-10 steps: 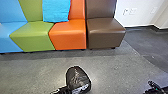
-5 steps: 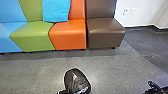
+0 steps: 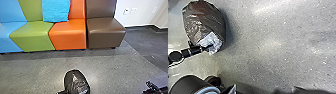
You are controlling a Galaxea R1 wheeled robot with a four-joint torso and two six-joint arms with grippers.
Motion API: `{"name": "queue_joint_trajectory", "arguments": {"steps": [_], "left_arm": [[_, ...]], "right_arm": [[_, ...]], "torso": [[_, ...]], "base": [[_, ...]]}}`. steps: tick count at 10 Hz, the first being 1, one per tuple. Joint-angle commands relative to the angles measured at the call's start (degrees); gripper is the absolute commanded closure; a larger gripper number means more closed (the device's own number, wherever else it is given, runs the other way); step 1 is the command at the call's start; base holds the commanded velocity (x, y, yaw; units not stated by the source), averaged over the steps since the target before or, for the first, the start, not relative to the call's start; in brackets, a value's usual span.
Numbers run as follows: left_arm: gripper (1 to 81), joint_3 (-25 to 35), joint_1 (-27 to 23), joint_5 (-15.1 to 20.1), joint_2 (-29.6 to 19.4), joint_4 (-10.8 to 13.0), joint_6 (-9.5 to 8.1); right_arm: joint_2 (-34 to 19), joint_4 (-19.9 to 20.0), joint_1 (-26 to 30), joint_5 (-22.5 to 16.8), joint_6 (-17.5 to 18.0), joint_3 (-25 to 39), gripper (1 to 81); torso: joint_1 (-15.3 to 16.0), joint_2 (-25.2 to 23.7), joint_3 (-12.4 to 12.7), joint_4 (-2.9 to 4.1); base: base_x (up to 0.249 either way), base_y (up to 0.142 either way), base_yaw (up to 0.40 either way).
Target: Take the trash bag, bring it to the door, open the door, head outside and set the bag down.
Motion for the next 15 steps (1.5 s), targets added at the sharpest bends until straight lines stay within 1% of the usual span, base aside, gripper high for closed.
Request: {"name": "queue_joint_trajectory", "arguments": {"steps": [1,4,6,7,8,9,11,15], "left_arm": [[81.1,0.2,-6.3,5.9,-1.4,0.0,0.23],[81.1,0.4,-8.2,14.2,-1.9,-0.9,-0.12],[81.1,0.9,-9.1,17.2,-2.4,-3.2,-0.12],[81.1,1.7,-9.4,18.1,-2.8,-3.7,-0.12],[81.1,3.3,-9.4,18.2,-3.7,-4.7,-0.13],[81.1,5.4,-9.4,18.2,-5.0,-5.5,-0.21],[81.1,10.3,-9.4,18.2,-8.2,-6.7,-0.21],[81.1,10.8,-9.0,18.2,-8.7,-6.8,-0.21]], "right_arm": [[-2.5,1.1,5.0,-3.2,0.1,0.7,1.0],[-2.1,1.2,3.2,-2.5,0.1,0.0,1.0],[-0.9,1.2,1.7,-2.4,0.1,-1.2,1.0],[-0.2,1.2,0.8,-2.4,0.1,-1.5,1.0],[0.6,1.2,-0.3,-2.3,0.0,-2.2,1.0],[1.3,1.2,-1.0,-2.2,-0.1,-2.8,1.0],[3.1,1.2,-2.6,-1.8,-0.4,-4.1,1.0],[4.1,1.2,-5.6,-0.5,-0.4,-6.1,1.0]], "torso": [[-3.6,5.5,0.0,0.0],[-7.1,11.3,0.0,0.0],[-9.6,15.2,0.0,0.0],[-10.8,17.1,0.0,0.0],[-12.1,19.2,0.0,0.0],[-13.3,21.1,3.6,0.0],[-15.4,24.4,6.0,0.0],[-20.3,32.0,12.0,0.0]], "base": [[0.0,0.0,0.0],[0.0,0.0,0.0],[0.0,0.0,0.0],[0.0,0.0,0.0],[0.0,0.0,0.0],[0.0,0.0,0.0],[0.0,0.0,0.0],[0.0,0.0,0.0]]}}
